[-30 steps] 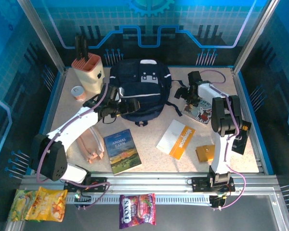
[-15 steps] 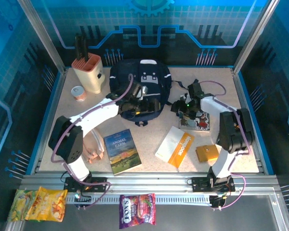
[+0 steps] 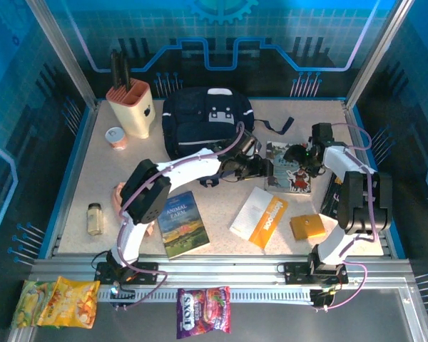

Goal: Pack the student bag

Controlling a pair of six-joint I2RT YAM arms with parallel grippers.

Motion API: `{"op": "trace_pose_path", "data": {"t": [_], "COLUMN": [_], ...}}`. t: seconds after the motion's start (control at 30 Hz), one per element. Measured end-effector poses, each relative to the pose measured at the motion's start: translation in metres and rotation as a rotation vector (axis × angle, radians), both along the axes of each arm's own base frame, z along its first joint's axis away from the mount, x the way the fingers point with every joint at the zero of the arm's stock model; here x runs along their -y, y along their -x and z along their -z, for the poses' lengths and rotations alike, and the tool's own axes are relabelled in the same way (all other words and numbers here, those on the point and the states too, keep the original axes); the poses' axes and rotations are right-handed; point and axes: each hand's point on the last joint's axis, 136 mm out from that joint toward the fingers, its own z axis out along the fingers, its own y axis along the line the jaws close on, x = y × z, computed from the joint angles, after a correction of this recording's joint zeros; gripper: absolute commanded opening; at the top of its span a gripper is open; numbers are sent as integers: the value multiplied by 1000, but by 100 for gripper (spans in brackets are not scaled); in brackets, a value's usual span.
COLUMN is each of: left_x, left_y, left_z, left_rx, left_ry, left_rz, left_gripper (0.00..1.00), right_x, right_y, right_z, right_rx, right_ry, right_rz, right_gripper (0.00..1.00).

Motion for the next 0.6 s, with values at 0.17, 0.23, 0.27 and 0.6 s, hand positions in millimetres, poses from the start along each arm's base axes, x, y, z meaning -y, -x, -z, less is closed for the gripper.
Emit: {"op": "trace_pose_path", "data": {"t": [0.17, 0.23, 0.27, 0.6], "left_x": [9, 12, 13, 28], "left_y": [-9, -10, -11, -23], "left_z": [23, 31, 34, 50], "left_rx": [-50, -64, -71, -78], "left_ry": [3, 0, 1, -4], "left_rz": [-39, -43, -44, -50], "left_gripper": [65, 64, 63, 67], "right_x": [12, 14, 14, 15], "right_y": [12, 14, 15, 15], "right_z": [17, 22, 24, 30], "right_rx": [-56, -73, -79, -84], "right_ry": [5, -2, -6, -90], "right_rz": [39, 47, 48, 96], "right_gripper": [84, 85, 85, 86]}}
